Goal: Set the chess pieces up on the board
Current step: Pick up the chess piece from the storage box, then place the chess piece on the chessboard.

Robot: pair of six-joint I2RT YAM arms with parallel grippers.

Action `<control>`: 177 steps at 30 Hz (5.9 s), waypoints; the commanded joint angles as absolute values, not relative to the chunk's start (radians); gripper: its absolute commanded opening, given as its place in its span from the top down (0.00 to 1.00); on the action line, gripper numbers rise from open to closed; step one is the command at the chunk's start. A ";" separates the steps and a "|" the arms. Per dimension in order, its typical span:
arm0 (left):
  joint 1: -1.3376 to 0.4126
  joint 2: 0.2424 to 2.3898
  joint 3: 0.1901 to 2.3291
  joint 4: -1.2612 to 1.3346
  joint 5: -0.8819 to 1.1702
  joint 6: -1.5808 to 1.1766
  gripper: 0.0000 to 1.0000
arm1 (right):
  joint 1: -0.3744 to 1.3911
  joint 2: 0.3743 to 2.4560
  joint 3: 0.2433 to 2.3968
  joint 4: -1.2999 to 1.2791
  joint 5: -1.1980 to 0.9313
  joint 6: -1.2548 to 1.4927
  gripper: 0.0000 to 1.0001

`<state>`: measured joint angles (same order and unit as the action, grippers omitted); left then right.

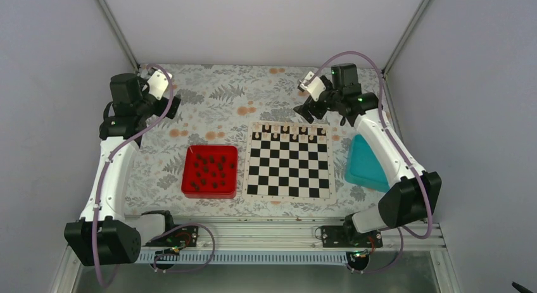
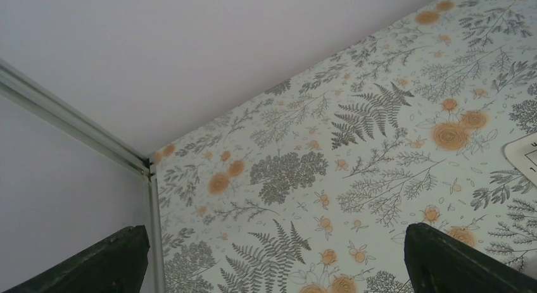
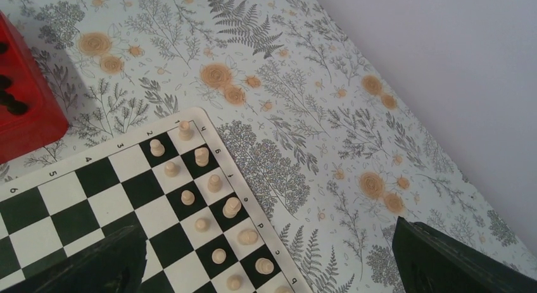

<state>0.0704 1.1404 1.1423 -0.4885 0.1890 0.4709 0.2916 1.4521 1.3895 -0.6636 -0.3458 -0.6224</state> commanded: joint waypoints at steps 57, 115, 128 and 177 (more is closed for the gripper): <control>0.075 1.118 1.071 -0.345 0.189 0.407 0.00 | 1.049 2.206 1.842 -0.801 -0.204 -0.715 0.65; 0.085 1.155 1.044 -0.316 0.208 0.391 0.00 | 0.726 1.318 0.890 -0.739 -0.313 -0.609 0.95; 0.084 1.150 1.030 -0.317 0.206 0.402 0.00 | 0.729 1.403 0.842 -0.716 -0.351 -0.634 0.95; 0.084 1.195 1.041 -0.316 0.220 0.408 0.00 | 0.771 1.406 0.792 -0.667 -0.322 -0.623 0.96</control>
<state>0.0814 1.1866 1.0412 -0.3298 0.1997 0.4072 0.7631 1.4216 0.8185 -0.6903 -0.3344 -0.6247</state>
